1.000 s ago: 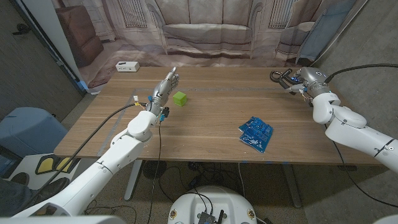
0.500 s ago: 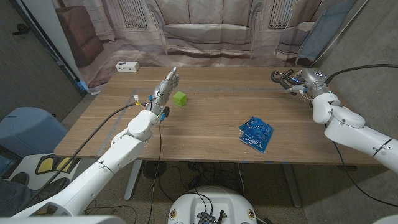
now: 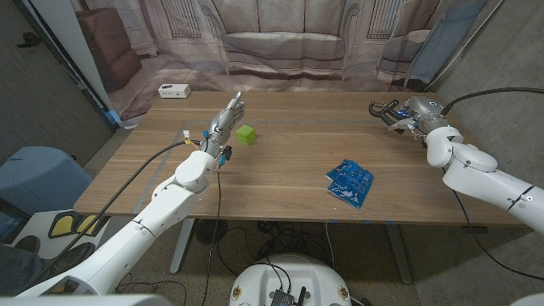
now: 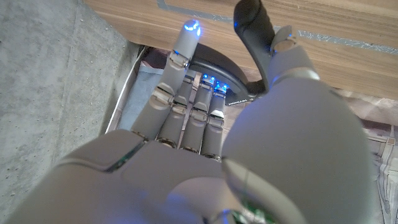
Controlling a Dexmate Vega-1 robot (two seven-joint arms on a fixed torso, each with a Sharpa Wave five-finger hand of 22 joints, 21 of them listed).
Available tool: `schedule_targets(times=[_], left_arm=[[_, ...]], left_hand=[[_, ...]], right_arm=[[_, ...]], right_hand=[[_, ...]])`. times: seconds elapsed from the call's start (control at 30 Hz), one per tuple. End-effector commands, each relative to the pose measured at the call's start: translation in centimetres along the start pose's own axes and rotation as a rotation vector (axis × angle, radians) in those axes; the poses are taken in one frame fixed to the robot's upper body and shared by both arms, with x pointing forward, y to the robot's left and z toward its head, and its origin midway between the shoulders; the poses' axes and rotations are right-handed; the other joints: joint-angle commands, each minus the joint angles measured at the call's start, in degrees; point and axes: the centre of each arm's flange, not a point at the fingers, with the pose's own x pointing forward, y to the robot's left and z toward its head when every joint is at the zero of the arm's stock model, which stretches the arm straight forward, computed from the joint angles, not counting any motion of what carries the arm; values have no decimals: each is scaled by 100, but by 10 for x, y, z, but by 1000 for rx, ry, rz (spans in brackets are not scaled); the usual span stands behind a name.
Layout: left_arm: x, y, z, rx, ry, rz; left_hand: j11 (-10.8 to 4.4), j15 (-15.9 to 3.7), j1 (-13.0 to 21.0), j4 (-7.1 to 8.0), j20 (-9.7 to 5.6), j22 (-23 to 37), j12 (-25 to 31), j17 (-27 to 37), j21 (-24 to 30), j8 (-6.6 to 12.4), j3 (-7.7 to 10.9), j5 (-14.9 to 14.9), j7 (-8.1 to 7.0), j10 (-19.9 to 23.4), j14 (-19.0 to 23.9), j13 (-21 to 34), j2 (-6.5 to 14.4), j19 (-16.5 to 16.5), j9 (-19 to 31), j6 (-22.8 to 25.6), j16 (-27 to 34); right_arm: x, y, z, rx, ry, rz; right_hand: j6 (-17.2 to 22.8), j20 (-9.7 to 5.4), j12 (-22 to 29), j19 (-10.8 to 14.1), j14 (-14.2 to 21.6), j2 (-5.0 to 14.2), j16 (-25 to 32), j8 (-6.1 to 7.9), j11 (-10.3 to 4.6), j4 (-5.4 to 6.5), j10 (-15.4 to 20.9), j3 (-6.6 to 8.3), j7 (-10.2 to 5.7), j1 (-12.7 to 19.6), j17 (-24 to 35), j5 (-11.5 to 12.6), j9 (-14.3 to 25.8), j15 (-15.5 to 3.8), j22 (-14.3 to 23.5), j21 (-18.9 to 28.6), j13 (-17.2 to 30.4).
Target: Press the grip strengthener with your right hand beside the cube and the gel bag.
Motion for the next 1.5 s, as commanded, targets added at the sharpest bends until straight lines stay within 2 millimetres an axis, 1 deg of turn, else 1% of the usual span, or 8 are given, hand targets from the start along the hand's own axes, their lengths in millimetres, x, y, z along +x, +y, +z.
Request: schedule_targets(times=[0.03, 0.73, 0.8, 0.97, 1.07, 1.2, 1.33, 1.5], left_arm=[[-1, 0, -1, -4, 2, 0], [-2, 0, 0, 3, 8, -1], [-2, 0, 0, 2, 6, -1], [-3, -1, 0, 4, 4, 0], [-3, 0, 0, 1, 3, 3], [-5, 0, -1, 1, 2, 5], [-5, 0, -1, 1, 3, 5], [-6, 0, -1, 0, 5, 3]], left_hand=[[3, 0, 25, -9, 4, 31, -12, 12, -20, -11, 9, -4, 19, 62, 17, 18, 47, -8, 34, 65, -12], [-10, -5, 24, -16, 6, 31, -13, 12, -21, -15, 5, -4, 19, 63, 16, 18, 52, -13, 34, 61, -13], [1, -3, 24, -17, 6, 31, -12, 12, -22, -15, 5, -4, 19, 65, 17, 18, 53, -14, 34, 60, -13], [12, -1, 24, -18, 6, 31, -13, 12, -21, -17, 4, -4, 17, 63, 17, 18, 54, -14, 34, 58, -13], [10, -8, 24, -19, 5, 31, -14, 12, -22, -18, 3, -4, 19, 63, 16, 18, 54, -17, 34, 55, -14], [5, -4, 24, -21, 6, 31, -12, 12, -22, -17, 2, -4, 19, 67, 14, 18, 56, -16, 34, 57, -14], [-4, -4, 24, -22, 3, 31, -13, 12, -19, -17, 2, -4, 20, 65, 14, 18, 57, -9, 34, 57, -15], [3, -9, 24, -24, 5, 31, -14, 12, -20, -17, 1, -4, 20, 63, 14, 18, 58, -12, 34, 58, -15]], right_arm=[[7, 6, -5, 34, 6, 80], [20, 25, -7, -15, 34, 189], [21, 28, -7, -22, 36, 198], [24, 36, -8, -36, 43, 224], [25, 38, -8, -37, 49, 228], [25, 42, -9, -40, 56, 238], [27, 47, -11, -33, 69, 254], [28, 50, -15, -30, 83, 266]], right_hand=[[186, -185, -22, -249, 1044, 1360, 9, -14, 17, 50, 5, 20, -167, 1197, 28, 24, 23, -1460, 5, 55, 22], [155, -143, -81, -354, 899, 1374, -70, -75, 34, 73, -85, -63, -157, 1076, 55, 23, 24, -1391, -13, 125, 41], [136, -138, -94, -363, 893, 1378, -72, -89, 21, 98, -106, -85, -154, 1029, 62, 19, 24, -1358, -15, 135, 41], [111, -138, -112, -396, 861, 1381, -97, -111, 35, 127, -129, -117, -155, 955, 63, 16, 23, -1368, -20, 151, 40], [96, -143, -130, -411, 818, 1382, -124, -124, 73, 139, -159, -134, -138, 915, 59, 15, 22, -1361, -23, 162, 41], [76, -140, -139, -426, 800, 1384, -132, -140, 58, 152, -172, -154, -116, 872, 68, 13, 20, -1347, -26, 175, 45], [56, -138, -151, -436, 782, 1375, -149, -156, 101, 175, -189, -181, -117, 809, 64, 9, 18, -1346, -30, 187, 45], [33, -124, -173, -469, 733, 1367, -177, -176, 95, 185, -225, -206, -110, 753, 66, 8, 14, -1325, -34, 198, 45]])
